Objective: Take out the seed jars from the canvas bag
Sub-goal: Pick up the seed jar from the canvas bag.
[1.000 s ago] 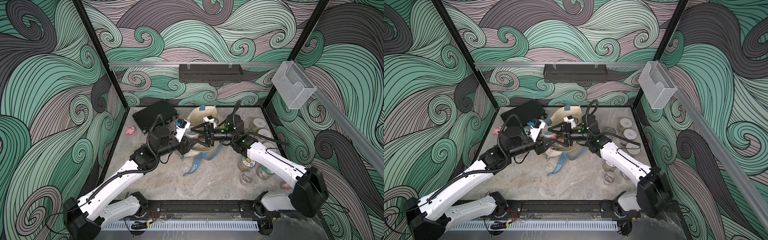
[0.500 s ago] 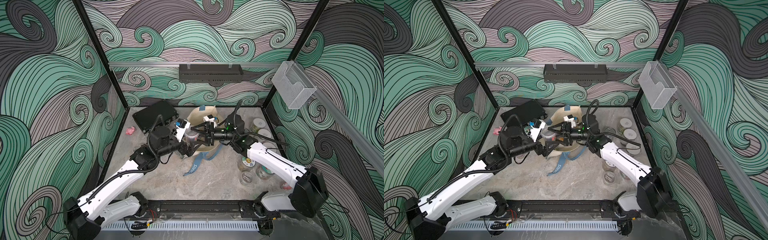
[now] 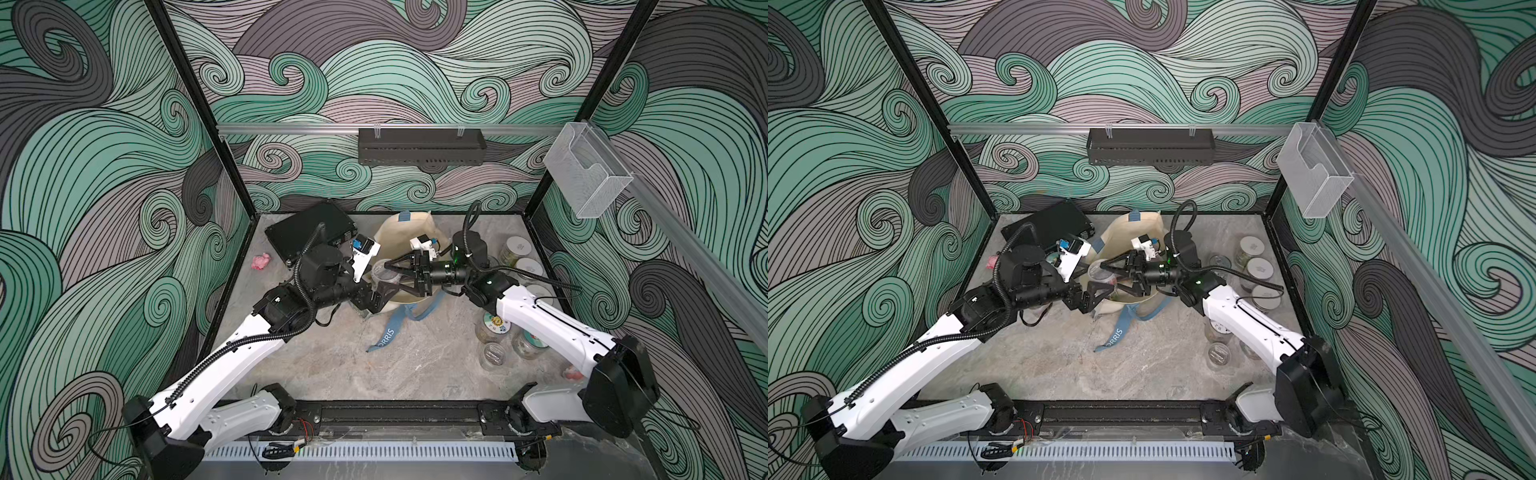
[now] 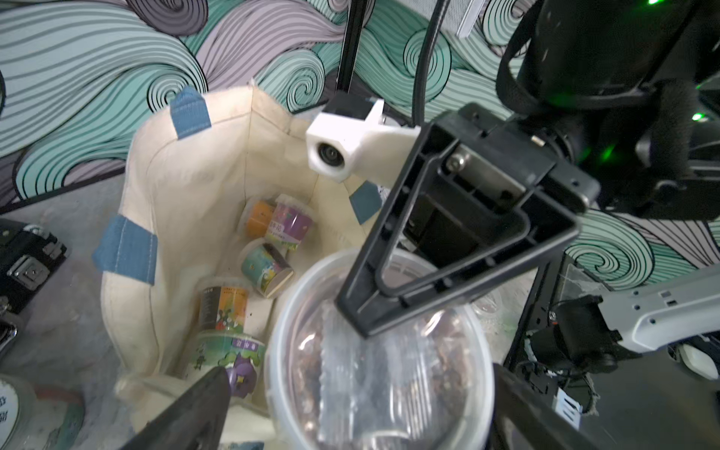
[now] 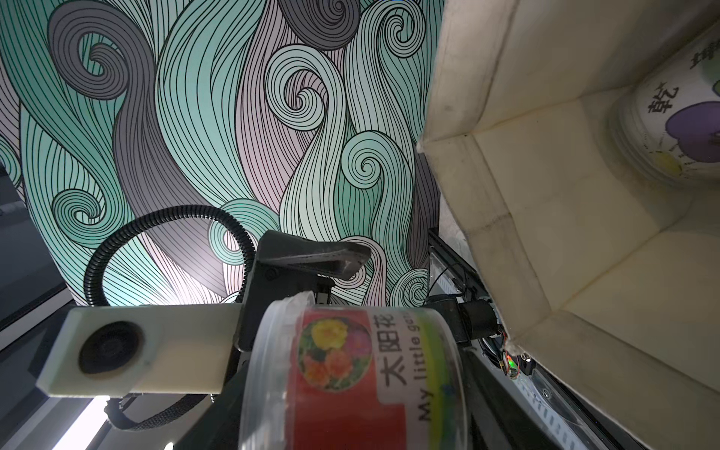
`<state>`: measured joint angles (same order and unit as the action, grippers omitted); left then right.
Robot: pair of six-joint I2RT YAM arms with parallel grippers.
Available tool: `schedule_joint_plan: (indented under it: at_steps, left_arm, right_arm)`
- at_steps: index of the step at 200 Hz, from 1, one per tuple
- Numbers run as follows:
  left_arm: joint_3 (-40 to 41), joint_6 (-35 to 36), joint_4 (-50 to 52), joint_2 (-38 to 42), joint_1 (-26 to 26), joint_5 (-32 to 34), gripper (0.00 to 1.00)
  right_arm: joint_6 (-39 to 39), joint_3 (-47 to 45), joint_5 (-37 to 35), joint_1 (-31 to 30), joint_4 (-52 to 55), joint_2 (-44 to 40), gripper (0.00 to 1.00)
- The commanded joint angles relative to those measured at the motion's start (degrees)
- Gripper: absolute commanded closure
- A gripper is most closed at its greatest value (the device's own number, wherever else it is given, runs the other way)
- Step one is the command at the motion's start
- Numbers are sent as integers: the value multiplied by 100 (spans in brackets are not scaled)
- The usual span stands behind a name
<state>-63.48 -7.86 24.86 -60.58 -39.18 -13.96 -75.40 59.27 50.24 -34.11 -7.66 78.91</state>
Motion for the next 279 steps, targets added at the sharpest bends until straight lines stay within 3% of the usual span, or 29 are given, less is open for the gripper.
schedule_joint_plan:
  at_steps: [1, 63, 120, 159, 192, 236, 279]
  left_arm:
    - [-442, 169, 379, -117, 7, -82, 1]
    - [-724, 200, 537, -426, 16, -600, 8]
    - [-785, 214, 644, -639, 18, -799, 8]
    - [-849, 175, 564, -722, 16, -954, 28]
    - [-850, 149, 529, -743, 16, -995, 31]
    - [-841, 142, 524, -727, 16, -1030, 49]
    - [-694, 118, 473, -599, 16, -859, 51]
  right_arm:
    - [274, -7, 127, 7, 173, -165, 38]
    - [429, 26, 129, -50, 354, -157, 38]
    - [429, 114, 134, -77, 357, -109, 38]
    - [473, 103, 109, -106, 388, -79, 38]
    - [508, 103, 91, -139, 414, -52, 38]
    - [525, 118, 80, -154, 423, -43, 38]
    - [707, 148, -77, -120, 704, -134, 28]
